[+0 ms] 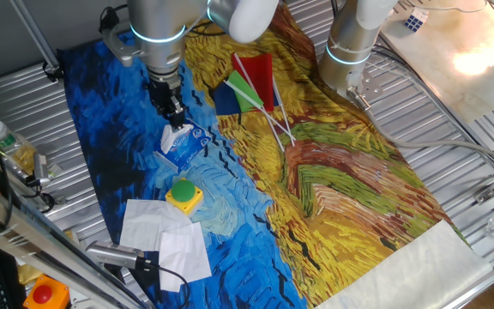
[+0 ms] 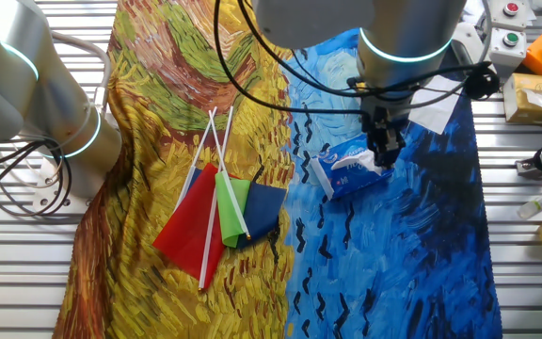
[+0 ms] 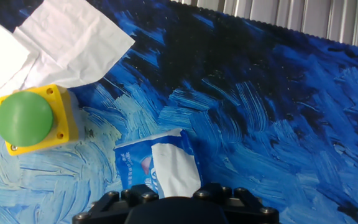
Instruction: Pull out a napkin
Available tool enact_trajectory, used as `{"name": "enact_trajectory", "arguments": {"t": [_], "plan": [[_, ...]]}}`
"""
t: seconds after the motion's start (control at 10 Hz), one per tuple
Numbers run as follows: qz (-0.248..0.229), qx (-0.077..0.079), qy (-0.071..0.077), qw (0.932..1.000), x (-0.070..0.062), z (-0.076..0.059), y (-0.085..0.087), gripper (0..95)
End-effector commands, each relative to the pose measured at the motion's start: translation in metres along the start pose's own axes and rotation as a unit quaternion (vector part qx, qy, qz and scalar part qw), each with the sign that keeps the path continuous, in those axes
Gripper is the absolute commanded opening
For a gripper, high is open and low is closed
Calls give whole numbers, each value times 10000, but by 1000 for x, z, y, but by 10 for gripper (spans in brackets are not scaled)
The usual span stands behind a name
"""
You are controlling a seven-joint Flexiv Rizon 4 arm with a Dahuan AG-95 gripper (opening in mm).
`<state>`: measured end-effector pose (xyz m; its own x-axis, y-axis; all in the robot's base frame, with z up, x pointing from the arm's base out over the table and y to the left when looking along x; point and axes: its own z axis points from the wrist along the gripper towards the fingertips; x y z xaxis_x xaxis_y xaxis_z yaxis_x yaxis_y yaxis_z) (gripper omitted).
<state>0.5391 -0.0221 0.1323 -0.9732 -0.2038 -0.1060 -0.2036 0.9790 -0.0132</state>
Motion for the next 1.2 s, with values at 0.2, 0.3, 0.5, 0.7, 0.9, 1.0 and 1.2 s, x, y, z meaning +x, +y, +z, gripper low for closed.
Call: {"name": "enact_trajectory", "arguments": {"t": [0.2,0.3,0.5,0.7,0.9,1.0,1.2], "plan": [[-16,-6,33,10000,-1,1,0,570],[-14,-9,33,10000,-1,1,0,570],[0,-12,34,10000,-1,1,0,570],[36,-19,40,10000,-1,2,0,570],[45,-26,56,10000,-2,6,-2,570],[37,-47,45,10000,-3,12,-5,570],[25,-76,51,10000,-5,26,-10,570]]}}
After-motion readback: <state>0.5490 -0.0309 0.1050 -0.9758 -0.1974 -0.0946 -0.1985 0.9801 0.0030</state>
